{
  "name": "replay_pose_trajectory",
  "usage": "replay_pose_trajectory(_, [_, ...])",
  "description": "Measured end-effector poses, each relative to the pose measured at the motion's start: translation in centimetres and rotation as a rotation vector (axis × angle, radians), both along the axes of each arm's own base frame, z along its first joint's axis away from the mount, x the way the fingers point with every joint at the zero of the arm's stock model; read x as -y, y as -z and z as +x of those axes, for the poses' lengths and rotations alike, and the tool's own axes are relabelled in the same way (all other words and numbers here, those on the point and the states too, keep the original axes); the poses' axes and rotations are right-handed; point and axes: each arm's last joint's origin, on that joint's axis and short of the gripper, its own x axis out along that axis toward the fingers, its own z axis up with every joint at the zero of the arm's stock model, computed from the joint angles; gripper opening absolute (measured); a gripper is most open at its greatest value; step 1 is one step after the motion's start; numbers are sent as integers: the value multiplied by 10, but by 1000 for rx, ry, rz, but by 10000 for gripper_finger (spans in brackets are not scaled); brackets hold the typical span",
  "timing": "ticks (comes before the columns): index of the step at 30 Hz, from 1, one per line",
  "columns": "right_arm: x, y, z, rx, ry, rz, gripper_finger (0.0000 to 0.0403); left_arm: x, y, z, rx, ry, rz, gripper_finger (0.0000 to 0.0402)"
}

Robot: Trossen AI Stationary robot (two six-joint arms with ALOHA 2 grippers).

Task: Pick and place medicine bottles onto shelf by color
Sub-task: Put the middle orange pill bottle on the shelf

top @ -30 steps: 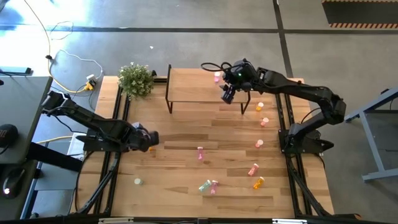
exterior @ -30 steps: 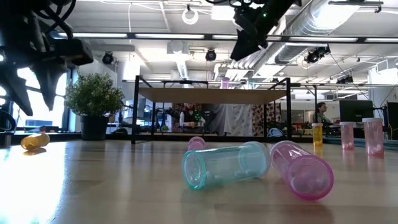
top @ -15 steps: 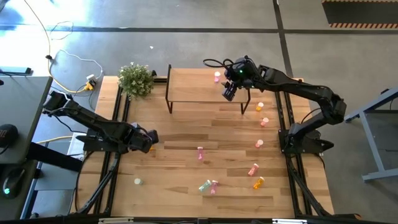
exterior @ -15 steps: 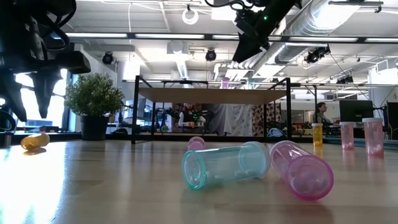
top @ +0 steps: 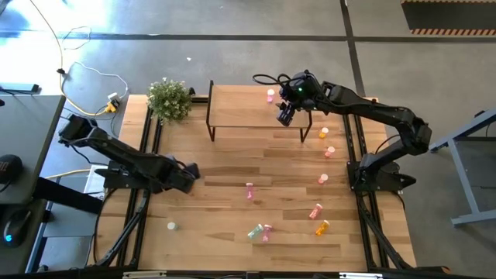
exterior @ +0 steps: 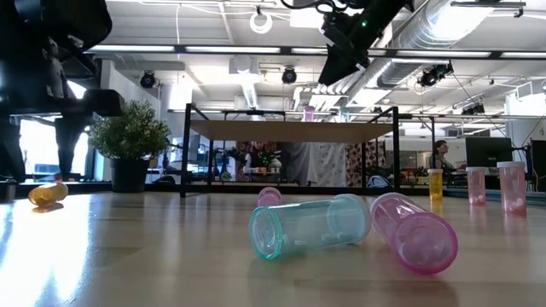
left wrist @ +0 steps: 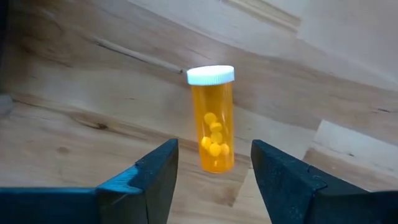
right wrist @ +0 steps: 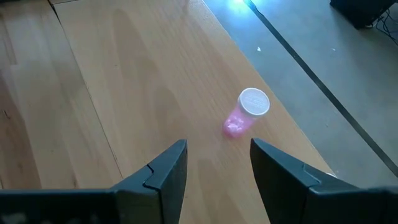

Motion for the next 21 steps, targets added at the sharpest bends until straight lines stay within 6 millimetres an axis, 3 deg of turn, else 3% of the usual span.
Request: replay_pose_trajectory(21, [0,0,0,-7,-10,-8,168,-4,30,19,-134,32,-35,180])
